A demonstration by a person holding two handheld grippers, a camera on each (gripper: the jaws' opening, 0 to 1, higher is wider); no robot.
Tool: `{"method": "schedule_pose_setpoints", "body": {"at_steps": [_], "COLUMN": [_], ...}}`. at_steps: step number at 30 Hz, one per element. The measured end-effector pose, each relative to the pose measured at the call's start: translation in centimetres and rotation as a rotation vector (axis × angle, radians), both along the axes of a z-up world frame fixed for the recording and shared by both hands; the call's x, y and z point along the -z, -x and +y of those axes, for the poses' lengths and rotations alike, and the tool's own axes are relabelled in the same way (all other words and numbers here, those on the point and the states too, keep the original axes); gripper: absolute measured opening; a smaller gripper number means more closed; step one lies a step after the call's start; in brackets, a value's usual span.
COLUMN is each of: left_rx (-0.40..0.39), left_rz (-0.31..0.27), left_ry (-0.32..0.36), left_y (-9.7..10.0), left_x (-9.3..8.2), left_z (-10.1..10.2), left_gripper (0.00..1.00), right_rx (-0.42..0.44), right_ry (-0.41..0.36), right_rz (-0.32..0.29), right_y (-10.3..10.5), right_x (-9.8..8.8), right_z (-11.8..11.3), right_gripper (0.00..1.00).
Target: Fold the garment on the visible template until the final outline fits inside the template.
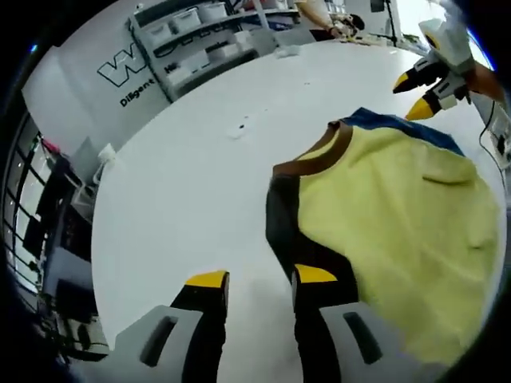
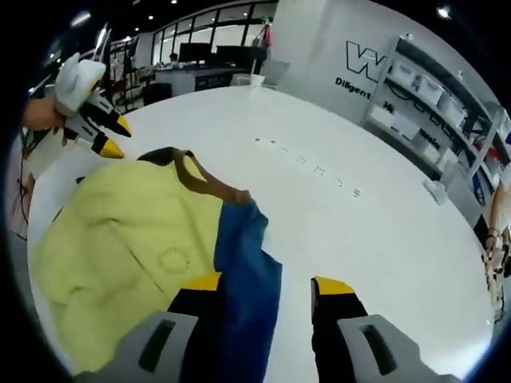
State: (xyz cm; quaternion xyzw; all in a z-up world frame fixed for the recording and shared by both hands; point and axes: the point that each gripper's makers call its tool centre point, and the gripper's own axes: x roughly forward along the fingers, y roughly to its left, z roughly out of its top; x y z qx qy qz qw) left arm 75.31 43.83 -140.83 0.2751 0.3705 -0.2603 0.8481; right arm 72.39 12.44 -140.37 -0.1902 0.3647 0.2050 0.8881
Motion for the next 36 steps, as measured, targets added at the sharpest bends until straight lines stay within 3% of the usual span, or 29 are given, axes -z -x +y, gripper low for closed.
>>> {"method": "schedule_pose_setpoints", "body": {"at_steps": [11, 24, 28, 36], "left_rx": [-0.045, -0.044, -0.062, -0.117], "left_rz": [0.028, 0.066, 0.077, 0.084], "left_ry": [0.018, -0.003, 0.012, 0.030], "left_y": [2.0, 5.4, 6.3, 8.3], "left_x": [-0.2, 0.9, 1.0, 1.4], "left_z": [2.3, 4.1, 4.5, 6.0], "left_gripper": [0.46, 0.58, 0.66, 0.69], "right_rx": [0.004, -0.007, 0.008, 0.015], "right_ry": [-0.030, -0.033, -0.044, -0.059], "right_rz": [-0.006, 0.007, 0.024, 0.031], "right_y": [0.9, 4.0, 5.1, 7.4], "right_x": [-1.7, -0.6, 0.0, 0.8], "right_z": [-1.5, -2.9, -3.5, -3.9], "right_gripper": [0.52, 0.66, 0.69, 0.72]}}
